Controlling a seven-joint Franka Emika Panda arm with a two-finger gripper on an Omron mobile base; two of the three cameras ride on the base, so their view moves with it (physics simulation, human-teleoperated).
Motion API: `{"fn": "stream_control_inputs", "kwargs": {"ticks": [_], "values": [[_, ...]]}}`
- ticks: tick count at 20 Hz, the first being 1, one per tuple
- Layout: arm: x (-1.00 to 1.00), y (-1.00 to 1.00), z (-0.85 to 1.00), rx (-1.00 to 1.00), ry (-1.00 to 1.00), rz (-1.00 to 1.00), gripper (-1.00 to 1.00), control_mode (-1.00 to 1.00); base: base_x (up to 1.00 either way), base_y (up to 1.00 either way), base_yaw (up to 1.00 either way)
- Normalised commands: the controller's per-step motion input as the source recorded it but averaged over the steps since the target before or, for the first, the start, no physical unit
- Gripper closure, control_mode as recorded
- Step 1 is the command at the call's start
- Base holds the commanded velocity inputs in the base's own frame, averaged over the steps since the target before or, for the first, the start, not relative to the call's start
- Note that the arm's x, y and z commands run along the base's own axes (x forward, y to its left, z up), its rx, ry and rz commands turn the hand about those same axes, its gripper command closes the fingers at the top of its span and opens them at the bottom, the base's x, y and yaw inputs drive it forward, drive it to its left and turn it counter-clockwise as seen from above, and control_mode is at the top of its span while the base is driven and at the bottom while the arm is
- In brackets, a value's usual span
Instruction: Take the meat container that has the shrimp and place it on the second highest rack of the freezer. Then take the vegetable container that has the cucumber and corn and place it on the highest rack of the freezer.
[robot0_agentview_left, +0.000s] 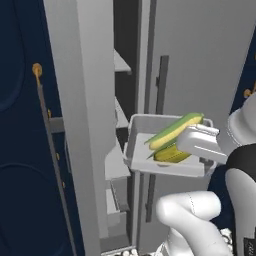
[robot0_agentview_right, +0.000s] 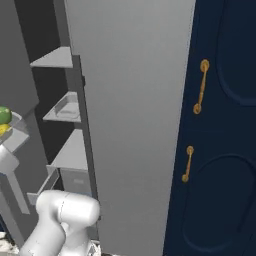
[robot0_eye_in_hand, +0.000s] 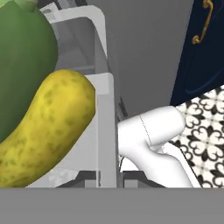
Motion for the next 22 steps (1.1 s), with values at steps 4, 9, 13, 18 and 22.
{"fn": "stream_control_inputs", "kwargs": {"ticks": [4, 9, 13, 18, 22], "values": [[0.00, 0.00, 0.00, 0.00, 0.00, 0.00, 1.00, 1.00, 0.30, 0.00, 0.18], [0.00, 0.00, 0.00, 0.00, 0.00, 0.00, 1.00, 1.00, 0.01, 0.07, 0.41], [0.00, 0.00, 0.00, 0.00, 0.00, 0.00, 1.00, 1.00, 0.43, 0.05, 0.34], [0.00, 0.00, 0.00, 0.00, 0.00, 0.00, 1.00, 1.00, 0.48, 0.07, 0.30], [0.00, 0.00, 0.00, 0.00, 0.00, 0.00, 1.00, 1.00, 0.27, 0.35, 0.17]]}}
